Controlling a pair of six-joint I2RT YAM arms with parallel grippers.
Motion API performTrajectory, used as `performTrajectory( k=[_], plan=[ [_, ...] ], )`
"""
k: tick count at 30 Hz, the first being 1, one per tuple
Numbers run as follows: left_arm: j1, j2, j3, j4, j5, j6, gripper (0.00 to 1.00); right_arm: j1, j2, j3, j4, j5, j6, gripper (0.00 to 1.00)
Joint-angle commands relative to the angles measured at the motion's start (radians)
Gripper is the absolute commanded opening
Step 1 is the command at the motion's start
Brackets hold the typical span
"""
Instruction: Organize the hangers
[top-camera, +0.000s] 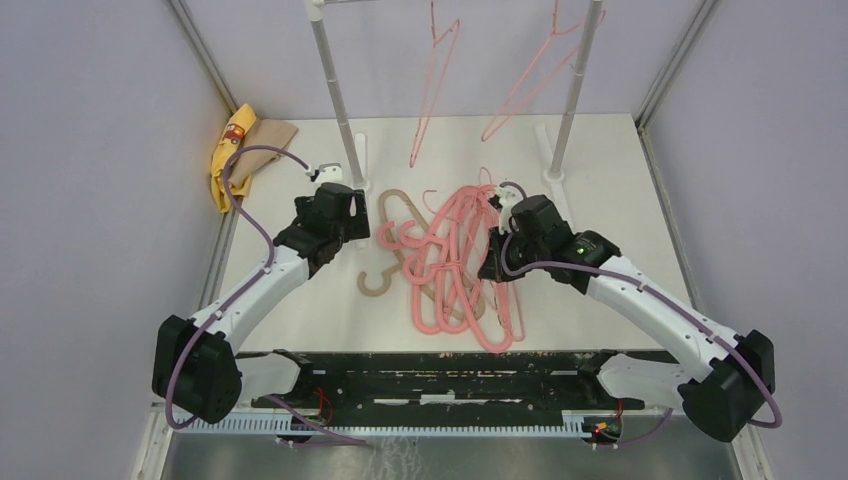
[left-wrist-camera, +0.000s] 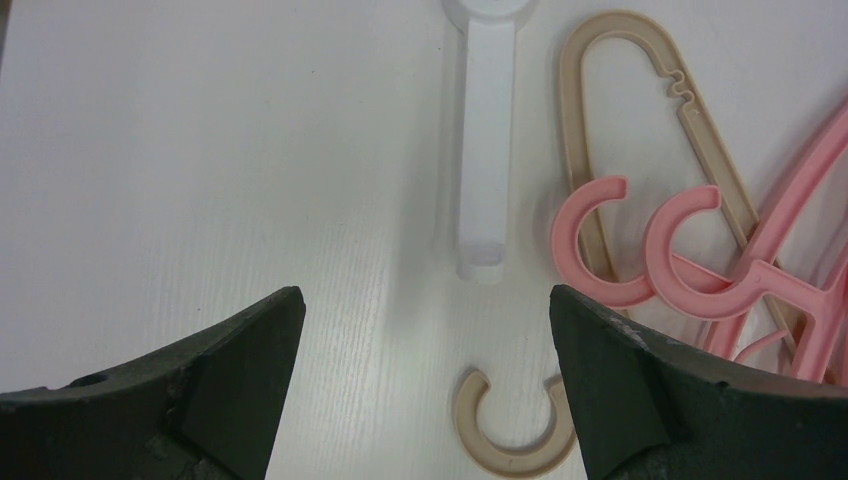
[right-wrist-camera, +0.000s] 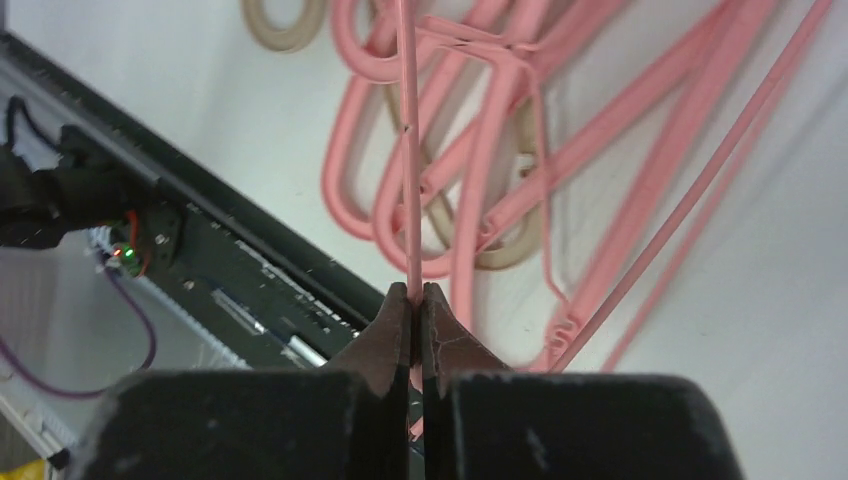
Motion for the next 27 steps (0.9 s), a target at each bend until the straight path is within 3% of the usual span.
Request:
performTrajectory(
  k=[1, 13, 17, 27],
  plan=[
    [-0.005, 0.008, 0.045, 0.021, -0.009, -0.059, 0.99, 0.085, 0.004, 0.117, -0.008, -0.103, 0.010, 0.01],
    [-0.005, -0.006, 0.043, 0.021, -0.014, -0.074, 0.99, 0.307, 0.159, 0.313, 0.047, -0.168, 0.036, 0.01],
    [-0.005, -0.022, 0.040, 0.020, -0.020, -0.074, 0.99, 0.332, 0.171, 0.360, 0.089, -0.206, 0.068, 0.01],
    [-0.002, -0.045, 0.045, -0.033, -0.077, -0.132, 0.99, 0.332, 0.130, 0.452, 0.149, -0.032, 0.090, 0.01]
  ],
)
